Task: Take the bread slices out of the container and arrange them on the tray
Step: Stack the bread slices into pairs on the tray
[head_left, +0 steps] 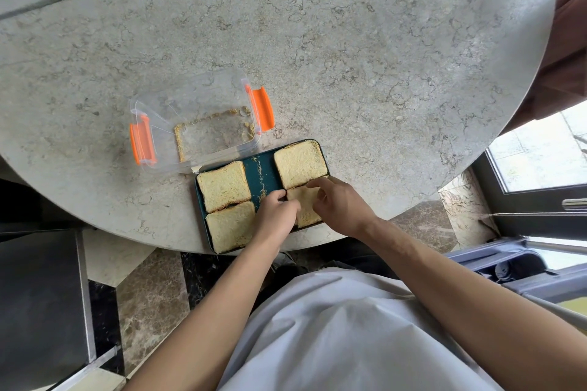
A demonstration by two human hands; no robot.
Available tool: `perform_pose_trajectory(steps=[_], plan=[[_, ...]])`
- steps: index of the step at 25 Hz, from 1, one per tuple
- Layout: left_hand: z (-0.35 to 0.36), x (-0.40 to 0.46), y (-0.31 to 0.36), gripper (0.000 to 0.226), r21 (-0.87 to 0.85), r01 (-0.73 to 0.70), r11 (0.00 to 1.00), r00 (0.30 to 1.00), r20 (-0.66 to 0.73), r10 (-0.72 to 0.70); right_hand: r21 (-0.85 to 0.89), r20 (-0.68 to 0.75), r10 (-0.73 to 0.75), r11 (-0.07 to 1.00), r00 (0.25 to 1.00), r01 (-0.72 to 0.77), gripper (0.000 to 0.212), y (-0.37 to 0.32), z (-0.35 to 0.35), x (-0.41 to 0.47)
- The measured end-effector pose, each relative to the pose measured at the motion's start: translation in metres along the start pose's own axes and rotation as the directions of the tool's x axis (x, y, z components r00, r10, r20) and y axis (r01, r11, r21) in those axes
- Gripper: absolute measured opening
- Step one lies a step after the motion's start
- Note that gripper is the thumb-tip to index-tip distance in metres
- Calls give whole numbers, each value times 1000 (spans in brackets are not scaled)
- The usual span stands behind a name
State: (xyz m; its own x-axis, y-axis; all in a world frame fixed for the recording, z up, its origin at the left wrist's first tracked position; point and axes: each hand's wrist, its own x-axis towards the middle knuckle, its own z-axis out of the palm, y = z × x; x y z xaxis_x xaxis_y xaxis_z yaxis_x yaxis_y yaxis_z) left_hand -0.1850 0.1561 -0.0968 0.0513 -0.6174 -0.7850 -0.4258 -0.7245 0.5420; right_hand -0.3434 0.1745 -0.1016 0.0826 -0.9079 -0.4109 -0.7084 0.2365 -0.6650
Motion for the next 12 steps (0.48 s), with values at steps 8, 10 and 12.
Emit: perform_pose_trajectory(steps=[8,10,12], plan=[[-6,1,2,66,-81,-5,997,1000,-4,5,19,-39,-30,999,999,30,32,-11,2,6],[-7,0,1,57,-71,-26,997,1000,-10,26,-15,-13,-33,999,999,33,32,-15,6,8],[-12,-2,-3,36,-73,-124,990,990,-80,118,-44,-42,-40,998,998,38,30,-19,7,8]])
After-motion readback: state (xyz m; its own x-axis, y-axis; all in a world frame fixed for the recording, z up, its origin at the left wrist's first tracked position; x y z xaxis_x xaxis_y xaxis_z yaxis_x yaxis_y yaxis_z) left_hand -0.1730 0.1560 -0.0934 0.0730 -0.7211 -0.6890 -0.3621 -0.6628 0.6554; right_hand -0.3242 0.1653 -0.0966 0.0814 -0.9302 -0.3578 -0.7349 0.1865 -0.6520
